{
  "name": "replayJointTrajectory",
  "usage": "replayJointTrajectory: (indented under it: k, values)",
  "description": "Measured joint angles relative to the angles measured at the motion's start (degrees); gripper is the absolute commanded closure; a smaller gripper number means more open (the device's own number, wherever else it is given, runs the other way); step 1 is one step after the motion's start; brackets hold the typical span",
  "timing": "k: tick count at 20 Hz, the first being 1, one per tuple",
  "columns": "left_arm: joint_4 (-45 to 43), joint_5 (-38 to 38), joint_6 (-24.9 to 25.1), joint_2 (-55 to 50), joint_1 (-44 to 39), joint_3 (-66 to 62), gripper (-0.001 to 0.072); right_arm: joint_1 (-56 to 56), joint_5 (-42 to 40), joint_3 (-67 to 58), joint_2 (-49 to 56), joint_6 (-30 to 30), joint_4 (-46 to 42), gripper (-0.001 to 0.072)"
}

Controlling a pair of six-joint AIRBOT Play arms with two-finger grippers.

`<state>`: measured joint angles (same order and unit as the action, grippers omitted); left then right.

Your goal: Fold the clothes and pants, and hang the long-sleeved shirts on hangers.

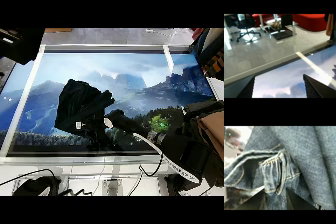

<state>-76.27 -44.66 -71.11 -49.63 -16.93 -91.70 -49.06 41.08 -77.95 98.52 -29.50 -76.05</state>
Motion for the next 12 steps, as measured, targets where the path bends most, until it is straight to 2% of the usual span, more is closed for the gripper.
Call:
replayJointTrajectory:
  k: [1,2,3,9,10,11,12]
  values:
    - [0.0,0.0,0.0,0.0,0.0,0.0,0.0036,-0.2,-0.4,0.0,0.0,0.0,0.7,0.0401]
    - [0.0,0.0,0.0,0.0,0.0,0.0,0.0036,-0.5,-0.8,0.0,0.1,0.0,1.1,0.0283]
    - [0.0,0.0,0.0,0.0,0.0,0.0,0.0036,-0.8,-1.1,0.0,0.3,0.0,1.5,0.0249]
    - [0.0,0.0,0.0,0.0,0.0,0.0,0.0036,-2.7,-2.2,0.0,1.6,0.0,2.5,0.0269]
    - [0.0,0.0,0.0,0.0,0.0,0.0,0.0036,-3.1,-2.7,0.0,1.8,0.0,2.6,0.0361]
    - [0.0,0.0,0.0,0.0,0.0,0.0,0.0036,-3.5,-3.1,0.0,1.9,0.0,2.5,0.0610]
    - [0.0,0.0,0.0,0.0,0.0,0.0,0.0036,-3.9,-3.4,0.0,2.1,0.0,2.5,0.0686]
